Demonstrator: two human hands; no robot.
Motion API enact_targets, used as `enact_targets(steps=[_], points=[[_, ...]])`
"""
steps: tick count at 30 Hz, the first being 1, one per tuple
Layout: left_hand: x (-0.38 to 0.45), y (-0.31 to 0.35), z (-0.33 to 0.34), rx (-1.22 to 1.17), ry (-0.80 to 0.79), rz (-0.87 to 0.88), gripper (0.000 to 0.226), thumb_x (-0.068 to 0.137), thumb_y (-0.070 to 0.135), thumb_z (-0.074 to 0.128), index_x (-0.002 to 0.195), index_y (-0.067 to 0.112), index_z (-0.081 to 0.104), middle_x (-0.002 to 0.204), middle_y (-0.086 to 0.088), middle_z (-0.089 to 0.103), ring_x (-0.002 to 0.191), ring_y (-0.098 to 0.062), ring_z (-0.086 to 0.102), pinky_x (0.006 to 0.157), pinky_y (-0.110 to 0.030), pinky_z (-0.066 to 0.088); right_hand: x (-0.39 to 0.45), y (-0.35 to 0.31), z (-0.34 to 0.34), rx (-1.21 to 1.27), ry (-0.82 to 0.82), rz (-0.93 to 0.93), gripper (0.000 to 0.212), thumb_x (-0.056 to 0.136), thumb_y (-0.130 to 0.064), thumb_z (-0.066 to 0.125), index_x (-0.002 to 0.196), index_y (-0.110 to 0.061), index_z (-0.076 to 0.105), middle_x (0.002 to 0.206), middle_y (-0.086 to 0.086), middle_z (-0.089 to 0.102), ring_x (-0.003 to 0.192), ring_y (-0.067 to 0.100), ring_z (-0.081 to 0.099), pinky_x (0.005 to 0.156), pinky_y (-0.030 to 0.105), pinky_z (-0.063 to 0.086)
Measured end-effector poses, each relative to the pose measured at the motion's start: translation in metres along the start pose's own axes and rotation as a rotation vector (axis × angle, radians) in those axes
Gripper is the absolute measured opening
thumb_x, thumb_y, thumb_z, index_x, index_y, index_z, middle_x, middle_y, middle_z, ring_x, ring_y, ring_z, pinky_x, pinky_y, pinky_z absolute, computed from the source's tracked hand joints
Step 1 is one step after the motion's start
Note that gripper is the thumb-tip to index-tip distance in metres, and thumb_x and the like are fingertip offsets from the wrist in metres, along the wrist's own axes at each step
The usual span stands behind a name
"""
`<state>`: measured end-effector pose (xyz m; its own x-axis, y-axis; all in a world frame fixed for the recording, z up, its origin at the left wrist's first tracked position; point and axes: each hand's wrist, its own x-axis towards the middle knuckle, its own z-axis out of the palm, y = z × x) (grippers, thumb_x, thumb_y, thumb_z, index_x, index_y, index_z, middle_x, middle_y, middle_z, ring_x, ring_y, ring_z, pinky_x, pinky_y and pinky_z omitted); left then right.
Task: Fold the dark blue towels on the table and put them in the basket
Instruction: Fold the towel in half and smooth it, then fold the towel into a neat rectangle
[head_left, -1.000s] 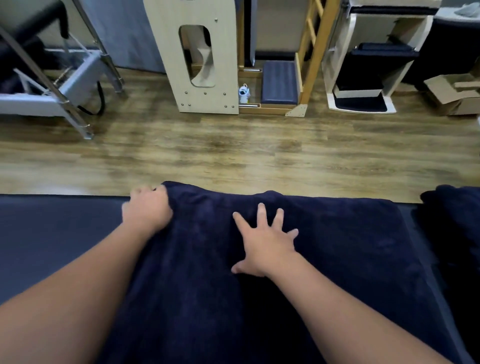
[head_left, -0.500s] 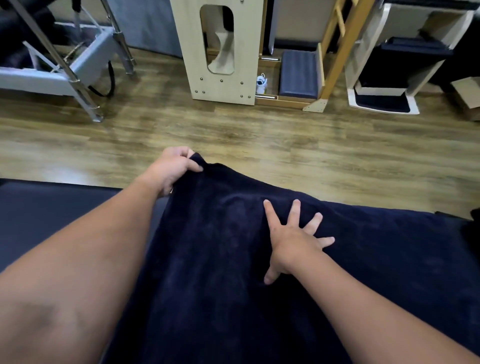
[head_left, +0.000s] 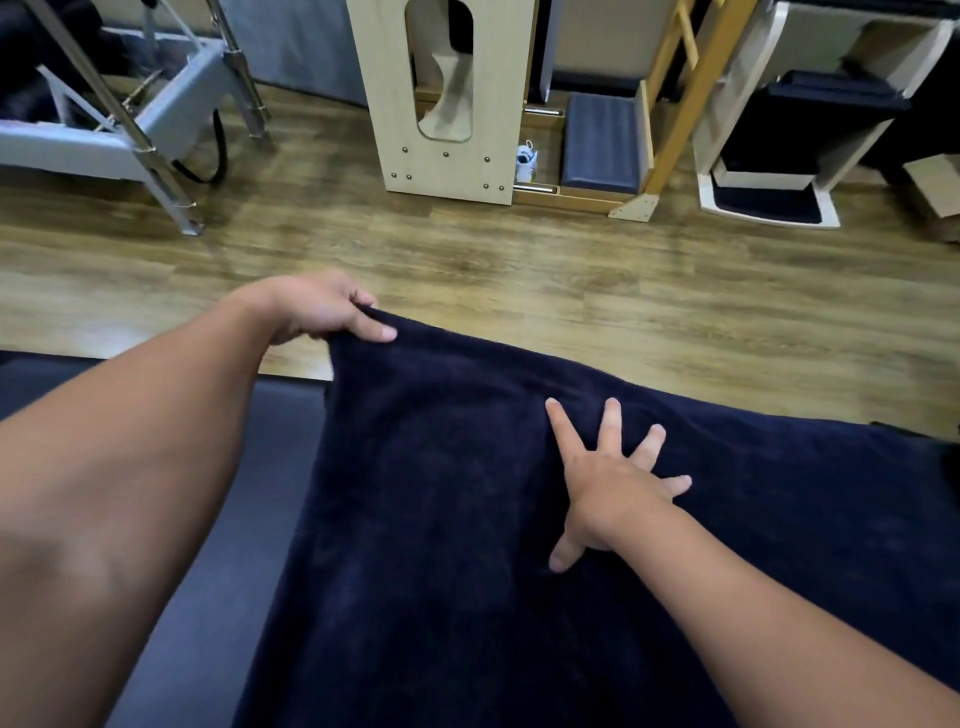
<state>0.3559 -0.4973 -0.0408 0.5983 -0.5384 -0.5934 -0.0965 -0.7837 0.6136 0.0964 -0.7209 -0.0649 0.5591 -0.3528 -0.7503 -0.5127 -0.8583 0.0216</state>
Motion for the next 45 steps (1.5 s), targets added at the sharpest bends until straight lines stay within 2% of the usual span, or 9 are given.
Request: enact_targets(steps=[4,8,17,21,24,28,34,39,45], points=[[0.024,-0.008,-0.004,0.856,0.406,-0.138,0.028,0.097,0.044,0.06,0.086,0.019,0.062,0.089,-0.002,0.065,0.1,-0.027,0.06,0.102,-0.046,0.033,0.0,0.001,-0.001,0.0,0.012,0.002,0.167,0.048,-0.044,0.1,0.127,-0.06,-0.047,0.146,0.003,-0.056,0.141,0.056,-0.031,0.106,0.083,0.013],[0.025,-0.005,0.03,1.109,0.457,-0.116,0.022,0.1,0.03,0.052,0.119,0.02,0.059,0.121,-0.008,0.062,0.119,-0.029,0.051,0.102,-0.05,0.032,0.0,0.001,0.002,-0.006,0.031,0.002,0.168,0.046,-0.046,0.1,0.127,-0.061,-0.046,0.147,0.002,-0.055,0.142,0.054,-0.03,0.105,0.082,0.015],[-0.1,-0.028,0.086,0.451,0.255,-0.364,0.031,0.096,0.028,0.047,0.085,0.003,0.063,0.061,-0.002,0.069,0.065,-0.022,0.068,0.071,-0.031,0.054,-0.004,-0.004,0.001,0.055,0.035,0.028,0.166,0.048,-0.042,0.101,0.129,-0.062,-0.043,0.145,0.001,-0.057,0.142,0.053,-0.032,0.105,0.084,0.011],[-0.14,-0.065,0.127,0.01,0.405,-0.349,0.019,0.081,0.008,0.043,0.071,0.009,0.06,0.063,-0.012,0.07,0.059,-0.033,0.068,0.055,-0.039,0.055,-0.015,0.005,0.011,0.074,0.136,-0.047,0.158,0.051,-0.043,0.099,0.139,-0.063,-0.031,0.153,0.001,-0.048,0.146,0.049,-0.026,0.109,0.079,0.011],[-0.153,-0.077,0.158,-0.341,0.481,-0.32,0.027,0.073,-0.003,0.036,0.073,0.008,0.06,0.061,-0.013,0.062,0.05,-0.026,0.052,0.047,-0.036,0.044,-0.033,0.011,0.03,0.024,0.318,-0.122,0.135,0.064,-0.043,0.092,0.151,-0.053,-0.011,0.162,0.01,-0.028,0.15,0.046,-0.013,0.113,0.072,0.017],[-0.172,-0.067,0.181,-0.491,0.495,-0.247,0.017,0.09,-0.004,0.062,0.076,0.004,0.068,0.057,-0.004,0.056,0.053,-0.018,0.045,0.046,-0.023,0.034,-0.071,0.005,0.084,-0.159,0.655,-0.448,0.085,0.07,-0.025,0.08,0.145,-0.035,0.04,0.149,0.013,0.036,0.126,0.041,0.044,0.092,0.056,0.045],[-0.174,-0.051,0.197,-0.528,0.551,-0.141,0.015,0.094,0.018,0.071,0.08,0.016,0.078,0.069,0.002,0.074,0.058,-0.008,0.059,0.053,-0.025,0.049,-0.089,-0.036,0.116,-0.197,0.331,-0.525,0.082,0.095,-0.04,0.056,0.153,-0.048,-0.001,0.164,0.006,-0.022,0.148,0.047,-0.017,0.114,0.071,0.007],[-0.161,-0.048,0.212,-0.107,0.689,-0.244,0.036,0.09,0.024,0.07,0.063,0.005,0.056,0.052,0.001,0.053,0.055,-0.019,0.048,0.056,-0.03,0.043,-0.086,-0.038,0.111,-0.229,0.272,-0.499,0.081,0.099,-0.042,0.056,0.152,-0.053,-0.005,0.164,0.005,-0.025,0.149,0.045,-0.018,0.113,0.072,0.011],[-0.186,-0.088,0.164,-0.196,0.893,-0.578,0.024,0.092,0.019,0.065,0.071,0.008,0.068,0.083,-0.009,0.071,0.094,-0.037,0.063,0.078,-0.035,0.05,-0.087,-0.039,0.111,-0.254,0.255,-0.487,0.083,0.1,-0.044,0.053,0.151,-0.054,-0.012,0.164,0.004,-0.027,0.15,0.044,-0.019,0.113,0.071,0.014]])
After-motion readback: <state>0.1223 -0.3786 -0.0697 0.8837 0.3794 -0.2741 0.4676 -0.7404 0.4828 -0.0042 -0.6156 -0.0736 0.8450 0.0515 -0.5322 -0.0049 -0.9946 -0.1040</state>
